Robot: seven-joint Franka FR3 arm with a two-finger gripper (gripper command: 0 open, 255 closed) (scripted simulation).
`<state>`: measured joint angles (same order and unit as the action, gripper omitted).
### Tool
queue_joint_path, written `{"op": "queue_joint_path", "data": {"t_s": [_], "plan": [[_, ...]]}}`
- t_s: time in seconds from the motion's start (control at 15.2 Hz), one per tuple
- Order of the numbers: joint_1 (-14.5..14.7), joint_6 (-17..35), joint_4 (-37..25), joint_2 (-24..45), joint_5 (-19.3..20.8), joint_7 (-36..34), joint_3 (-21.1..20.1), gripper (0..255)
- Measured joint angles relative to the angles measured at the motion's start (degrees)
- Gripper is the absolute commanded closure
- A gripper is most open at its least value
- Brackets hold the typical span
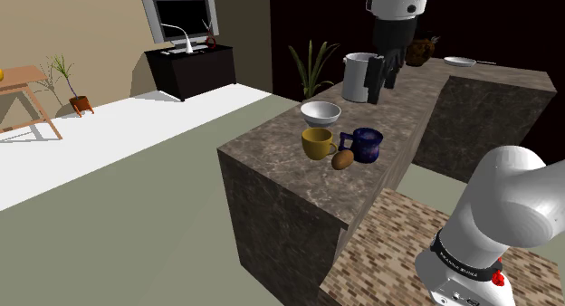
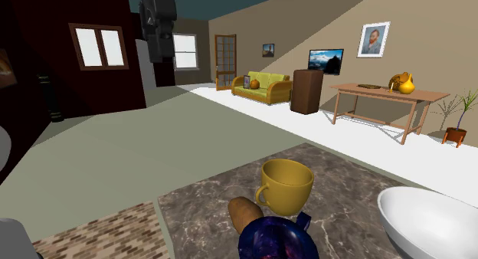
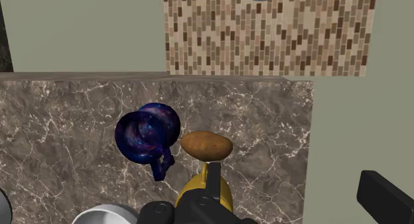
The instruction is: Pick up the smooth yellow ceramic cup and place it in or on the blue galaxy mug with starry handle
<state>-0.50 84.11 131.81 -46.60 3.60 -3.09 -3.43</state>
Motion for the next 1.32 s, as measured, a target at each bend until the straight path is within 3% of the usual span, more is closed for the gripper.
{"op": "queue_joint_path", "data": {"t_s": [0.26,0.59,1.32], "plan": [[-0.19,3.81,1.37,2.47,0.27,0.08,0.30,0],[-0.85,13.62,4.80,8.87,1.24,0.66,1.49,0],[-2.31,32.33,1.94,30.26,2.85,1.15,3.10,0]]}}
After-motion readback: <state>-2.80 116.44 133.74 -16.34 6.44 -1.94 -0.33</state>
